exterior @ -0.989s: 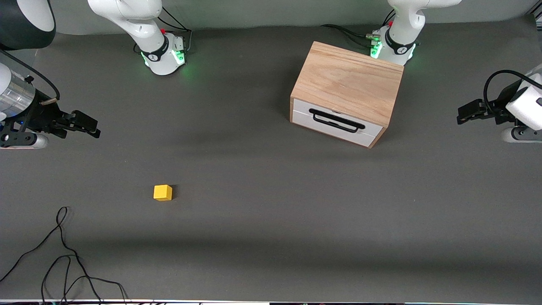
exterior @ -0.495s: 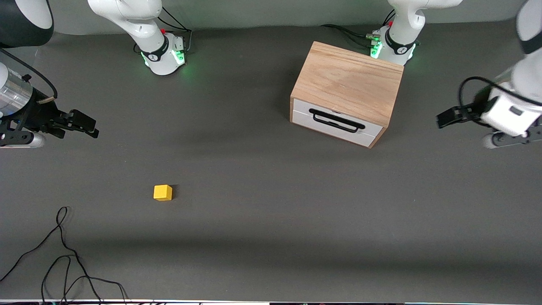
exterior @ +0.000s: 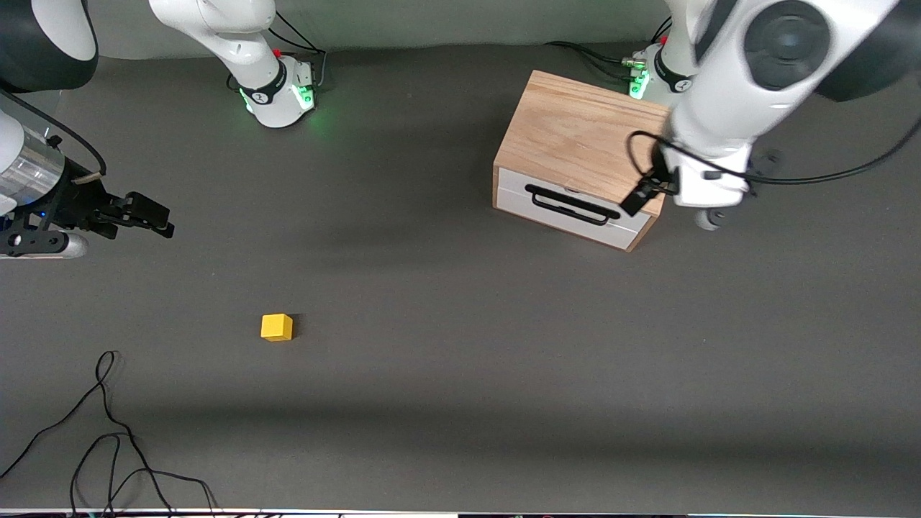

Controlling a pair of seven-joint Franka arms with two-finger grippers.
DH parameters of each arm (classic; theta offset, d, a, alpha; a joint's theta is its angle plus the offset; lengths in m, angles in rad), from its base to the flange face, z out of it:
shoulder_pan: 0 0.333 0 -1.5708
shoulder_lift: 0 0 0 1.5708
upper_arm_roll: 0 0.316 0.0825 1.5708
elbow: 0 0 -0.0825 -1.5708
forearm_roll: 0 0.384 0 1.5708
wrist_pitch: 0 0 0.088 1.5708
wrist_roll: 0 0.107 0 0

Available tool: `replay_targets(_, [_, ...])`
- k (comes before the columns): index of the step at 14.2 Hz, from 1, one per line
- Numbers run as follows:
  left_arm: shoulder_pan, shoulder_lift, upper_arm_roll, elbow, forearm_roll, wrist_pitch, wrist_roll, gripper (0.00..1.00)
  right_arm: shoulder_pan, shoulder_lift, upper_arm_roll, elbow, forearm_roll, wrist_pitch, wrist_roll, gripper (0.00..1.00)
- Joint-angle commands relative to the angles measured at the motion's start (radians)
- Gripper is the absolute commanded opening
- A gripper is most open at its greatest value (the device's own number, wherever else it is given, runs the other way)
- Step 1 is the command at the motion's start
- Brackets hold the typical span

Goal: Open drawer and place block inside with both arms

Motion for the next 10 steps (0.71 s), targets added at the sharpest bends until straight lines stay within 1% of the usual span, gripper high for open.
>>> replay_targets(1, [-0.060, 0.074, -0.026, 0.067, -0.012, -0.002, -0.336, 1.00, 0.008, 0.040, -0.005, 0.032, 0.007, -0.011, -0.017, 1.00])
replay_targets(3, [-0.063, 0.118, -0.064, 0.084, -0.012, 0.007, -0.472, 1.00, 0.008, 0.049, -0.005, 0.032, 0.007, -0.011, -0.014, 1.00])
replay_targets(4, [-0.063, 0.124, -0.075, 0.083, -0.010, 0.007, -0.482, 1.00, 0.008, 0.058, -0.005, 0.032, 0.008, -0.008, -0.013, 1.00])
replay_targets(7, [-0.052, 0.126, -0.074, 0.048, -0.013, 0.003, -0.479, 1.00, 0.008, 0.081, -0.005, 0.031, 0.008, 0.016, -0.013, 1.00])
replay_targets(10, [-0.042, 0.164, -0.070, 0.009, -0.012, 0.036, -0.476, 1.00, 0.009, 0.115, -0.004, 0.029, 0.013, 0.052, -0.014, 1.00])
